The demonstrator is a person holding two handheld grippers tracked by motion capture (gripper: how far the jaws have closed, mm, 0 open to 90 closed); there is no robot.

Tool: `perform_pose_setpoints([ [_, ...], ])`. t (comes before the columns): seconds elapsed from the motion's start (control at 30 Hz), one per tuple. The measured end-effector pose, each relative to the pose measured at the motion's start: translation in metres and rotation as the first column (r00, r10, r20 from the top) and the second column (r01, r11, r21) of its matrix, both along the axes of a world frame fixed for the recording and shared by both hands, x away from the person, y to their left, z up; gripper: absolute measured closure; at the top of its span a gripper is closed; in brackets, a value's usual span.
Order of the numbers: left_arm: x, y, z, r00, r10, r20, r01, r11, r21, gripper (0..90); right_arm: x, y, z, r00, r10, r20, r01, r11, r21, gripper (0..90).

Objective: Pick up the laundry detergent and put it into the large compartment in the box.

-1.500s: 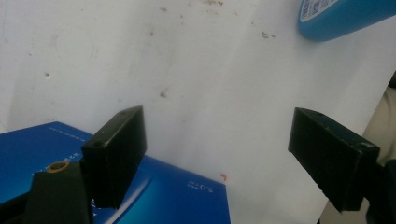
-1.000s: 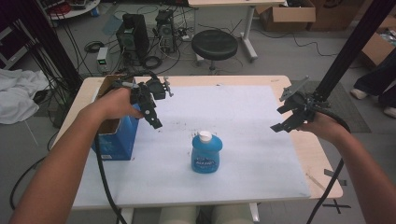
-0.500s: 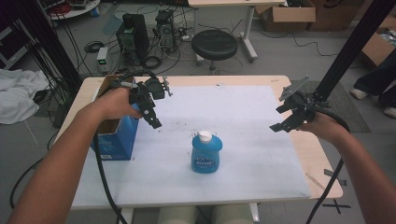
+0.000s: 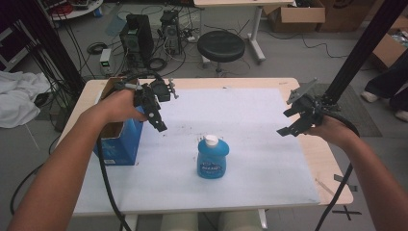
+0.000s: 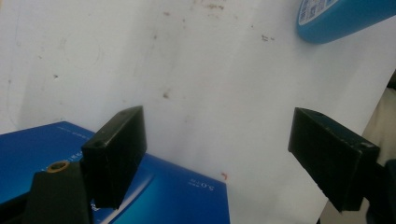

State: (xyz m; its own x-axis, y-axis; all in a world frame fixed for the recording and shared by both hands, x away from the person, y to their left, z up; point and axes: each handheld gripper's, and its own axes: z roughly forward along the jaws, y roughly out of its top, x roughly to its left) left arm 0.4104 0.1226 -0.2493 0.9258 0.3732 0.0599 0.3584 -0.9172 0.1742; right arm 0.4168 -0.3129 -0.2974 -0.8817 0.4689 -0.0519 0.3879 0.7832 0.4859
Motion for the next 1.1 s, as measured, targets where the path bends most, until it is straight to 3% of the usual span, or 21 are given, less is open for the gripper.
perform_pose_setpoints([
  [0.43,-0.005,-0.005,0.007,0.9999,-0.017,0.002,0.017,0.9998,-0.008,19.8,-0.001,0.000,-0.002,1.0000,0.000,-0.003,0.000,1.000,0.001,16.7],
  [1.1,-0.044,-0.035,0.046,0.9923,-0.120,0.030,0.121,0.9912,-0.053,19.5,-0.003,0.003,-0.001,0.9999,0.010,-0.005,-0.010,1.000,0.001,16.7],
])
